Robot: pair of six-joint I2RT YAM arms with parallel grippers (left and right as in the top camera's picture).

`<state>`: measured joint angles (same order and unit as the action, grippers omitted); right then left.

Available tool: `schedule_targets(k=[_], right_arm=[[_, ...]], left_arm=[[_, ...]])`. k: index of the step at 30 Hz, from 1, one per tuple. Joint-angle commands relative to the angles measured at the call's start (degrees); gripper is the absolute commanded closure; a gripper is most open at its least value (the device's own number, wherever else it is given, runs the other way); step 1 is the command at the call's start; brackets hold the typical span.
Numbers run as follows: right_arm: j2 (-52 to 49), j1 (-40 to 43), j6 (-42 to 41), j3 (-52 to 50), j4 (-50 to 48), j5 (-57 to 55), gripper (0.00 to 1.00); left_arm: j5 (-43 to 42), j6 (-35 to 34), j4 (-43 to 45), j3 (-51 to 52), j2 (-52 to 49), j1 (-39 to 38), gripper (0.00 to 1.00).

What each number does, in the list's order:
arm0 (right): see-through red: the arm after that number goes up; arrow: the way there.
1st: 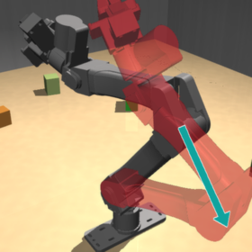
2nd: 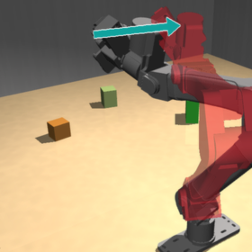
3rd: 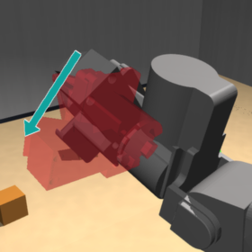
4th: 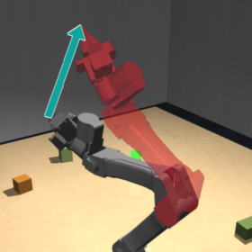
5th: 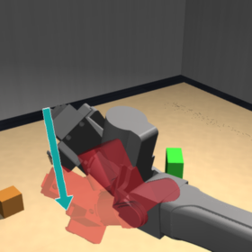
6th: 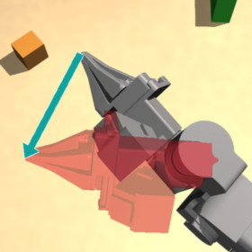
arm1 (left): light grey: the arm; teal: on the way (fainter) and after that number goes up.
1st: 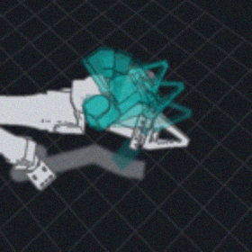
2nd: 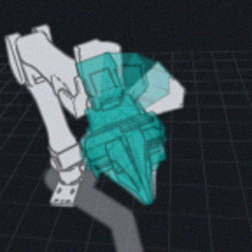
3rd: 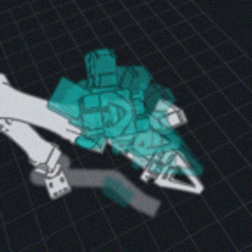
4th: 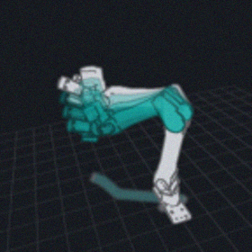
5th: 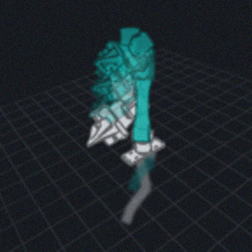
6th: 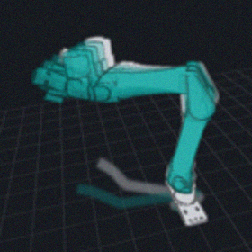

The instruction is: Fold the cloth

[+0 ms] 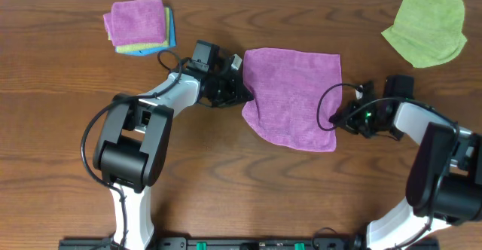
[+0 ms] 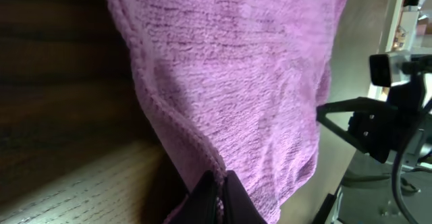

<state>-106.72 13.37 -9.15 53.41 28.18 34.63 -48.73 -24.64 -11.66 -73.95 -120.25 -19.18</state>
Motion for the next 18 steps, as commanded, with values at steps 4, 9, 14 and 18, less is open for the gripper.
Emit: schedule_targets(k=[4,9,14,18], right_arm=[[-1.9,-0.7,-0.2,3.3,6.1,-9.1,0.99],[-0.3,-0.7,-0.2,6.6,8.2,-9.1,0.98],[0.7,-0.7,-0.2,9.0,9.2,-8.9,0.98],[0.7,-0.7,-0.3,10.1,9.0,-6.4,0.98]], left_arm=[[-2.0,-0.7,-0.3,-4.9,-0.8,0.2,0.94],[-2.5,-0.7,-0.5,-7.7,-0.8,0.2,0.94],[-1.6,-0.7,-0.3,-8.7,-0.8,0.2,0.94],[-1.7,-0.7,-0.3,-8.7,-0.8,0.2,0.94]])
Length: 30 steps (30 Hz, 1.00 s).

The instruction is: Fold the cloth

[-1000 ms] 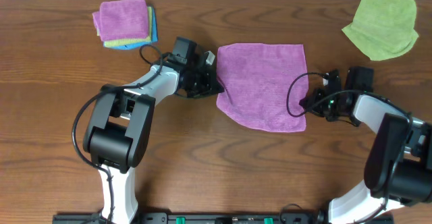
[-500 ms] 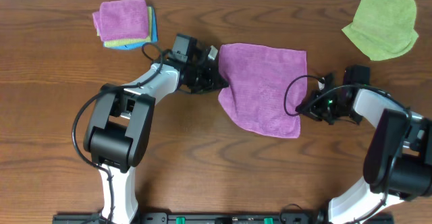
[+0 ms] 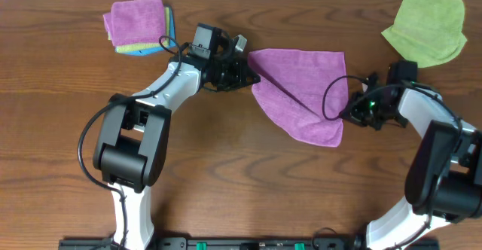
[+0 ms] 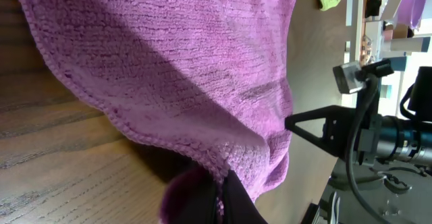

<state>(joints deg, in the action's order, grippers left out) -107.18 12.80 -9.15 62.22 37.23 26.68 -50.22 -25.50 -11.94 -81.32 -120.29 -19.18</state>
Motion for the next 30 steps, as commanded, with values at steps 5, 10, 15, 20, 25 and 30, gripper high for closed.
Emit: schedule_targets(k=[5,10,15,20,25,30], right_arm=[[1.1,-0.1,-1.6,2.9,0.1,2.9,0.98],[1.1,-0.1,-2.8,5.5,0.6,5.6,0.98],[1.1,-0.1,-2.8,8.8,2.9,5.5,0.99],[1.1,-0.1,-2.8,10.5,2.6,5.5,0.99],[1.1,-0.1,-3.8,10.7,1.4,5.4,0.98],[1.1,-0.1,-7.1,10.7,-2.7,5.3,0.98]], left_arm=[[-0.2,0.2,0.0,-1.4,-0.8,0.2,0.94],[-0.2,0.2,0.0,-1.4,-0.8,0.2,0.94],[1.8,0.2,0.2,-1.4,-0.8,0.2,0.94],[2.8,0.2,2.4,-2.0,-0.8,0.9,0.94],[6.0,0.2,3.5,-3.7,-0.8,1.3,0.94],[9.6,0.2,4.0,-4.4,-0.8,1.3,0.94]])
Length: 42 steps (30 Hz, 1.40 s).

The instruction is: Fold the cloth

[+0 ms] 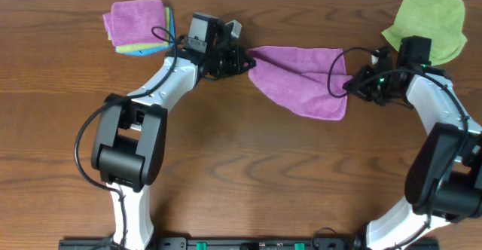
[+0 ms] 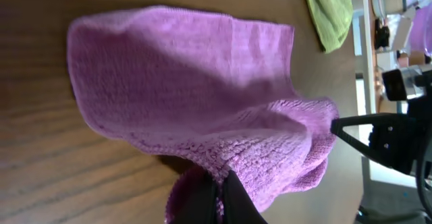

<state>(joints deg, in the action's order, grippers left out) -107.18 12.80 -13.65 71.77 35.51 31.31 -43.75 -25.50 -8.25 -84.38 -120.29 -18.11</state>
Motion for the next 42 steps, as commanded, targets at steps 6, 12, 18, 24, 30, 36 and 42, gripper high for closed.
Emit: schedule_targets(k=[6,12,18,24,30,36,42], right_arm=[[1.1,-0.7,-4.9,1.2,-4.9,0.6,0.98],[1.1,-2.5,-7.2,1.2,-9.0,0.2,0.98],[1.1,-2.7,-7.5,1.2,-5.6,0.2,0.98],[1.1,-2.7,-5.0,1.3,5.6,-9.3,0.98],[1.2,-2.7,-4.5,1.4,13.4,-13.6,0.98],[1.7,-2.7,-4.8,1.7,20.6,-20.6,0.99],[1.7,-2.7,-4.3,1.8,21.9,-21.5,0.37]], left_arm=[[5.8,0.2,1.3,-1.3,-0.8,0.1,0.94],[7.6,0.2,3.0,-1.3,-0.8,0.1,0.94],[1.8,0.2,0.6,-1.3,-0.8,0.1,0.94],[1.5,2.7,-14.4,-1.3,-0.7,0.1,0.94],[1.7,3.5,-27.0,-1.3,-0.5,0.1,0.94],[4.6,4.3,-33.3,-1.3,1.6,0.1,0.94],[6.3,5.0,-33.4,-1.3,1.9,0.1,0.93]])
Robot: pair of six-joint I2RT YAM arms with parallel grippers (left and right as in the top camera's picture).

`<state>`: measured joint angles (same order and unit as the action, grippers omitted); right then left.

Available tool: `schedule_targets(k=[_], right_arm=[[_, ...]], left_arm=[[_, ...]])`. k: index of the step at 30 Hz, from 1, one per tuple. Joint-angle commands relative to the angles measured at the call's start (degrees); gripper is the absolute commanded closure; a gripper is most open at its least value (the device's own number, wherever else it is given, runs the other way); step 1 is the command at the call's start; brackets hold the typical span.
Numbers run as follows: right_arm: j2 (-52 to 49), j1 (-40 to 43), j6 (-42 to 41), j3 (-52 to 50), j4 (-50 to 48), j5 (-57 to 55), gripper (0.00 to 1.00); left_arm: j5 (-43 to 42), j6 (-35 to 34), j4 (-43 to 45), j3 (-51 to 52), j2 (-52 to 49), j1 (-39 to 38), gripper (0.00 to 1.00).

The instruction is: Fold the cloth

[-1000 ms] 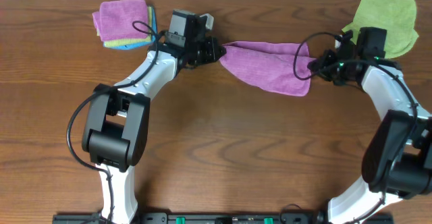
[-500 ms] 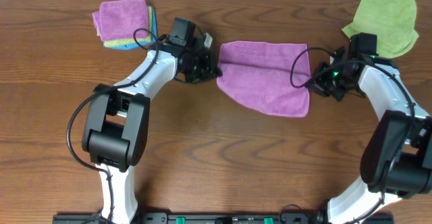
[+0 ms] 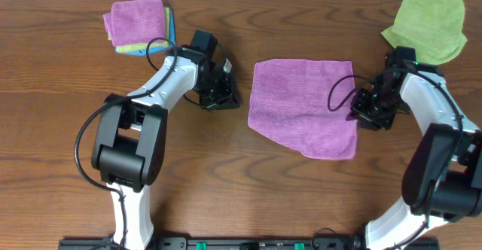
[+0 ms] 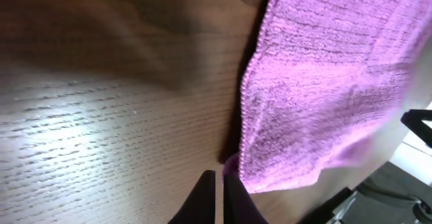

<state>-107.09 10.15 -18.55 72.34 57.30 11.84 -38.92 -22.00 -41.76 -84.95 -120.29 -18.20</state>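
The purple cloth (image 3: 301, 103) lies spread flat on the wooden table, right of centre. My left gripper (image 3: 235, 96) rests low just off the cloth's left edge. In the left wrist view its dark fingertips (image 4: 219, 177) stand almost together with nothing between them, and a corner of the cloth (image 4: 324, 75) lies right beside them. My right gripper (image 3: 360, 108) sits at the cloth's right edge. The overhead view does not show whether it grips the hem.
A stack of folded cloths (image 3: 139, 24), purple on top with green and blue beneath, sits at the back left. A crumpled green cloth (image 3: 425, 28) lies at the back right, just behind the right arm.
The cloth was bunched and stretched between both grippers near the back of the table; now it lies flat, lower down. My left gripper has let it go and sits beside its left edge.
First the cloth lay flat with my left gripper shut on its left edge and the right at its right edge. Then both grippers were further back and the cloth was drawn into a narrow, lifted band. Now it lies flat again, slightly further right, free of the left gripper.
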Motion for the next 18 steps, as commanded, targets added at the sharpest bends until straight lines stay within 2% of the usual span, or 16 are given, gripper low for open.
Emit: schedule_targets(k=[1,2,7,11,15,18], right_arm=[[1.6,0.0,0.7,1.2,0.2,-2.0,0.29],[1.6,0.0,0.9,1.2,0.3,-2.0,0.26],[1.6,0.0,0.9,1.6,3.0,-4.9,0.24],[2.5,-0.1,3.0,1.8,6.7,-6.5,0.28],[7.8,0.0,5.4,0.6,6.6,-5.4,0.29],[15.5,0.0,6.0,-4.5,4.4,-5.9,0.29]], left_arm=[[1.4,1.5,0.2,-0.7,1.9,0.2,0.94],[1.4,1.5,0.2,-0.7,1.9,0.2,0.94],[1.5,2.9,-0.1,-0.7,1.9,0.2,0.94],[1.5,7.5,-1.9,-0.7,1.9,0.2,0.94],[0.4,11.6,-4.8,-0.6,1.9,0.3,0.94],[-0.3,13.1,-6.2,0.6,2.8,0.3,0.94]])
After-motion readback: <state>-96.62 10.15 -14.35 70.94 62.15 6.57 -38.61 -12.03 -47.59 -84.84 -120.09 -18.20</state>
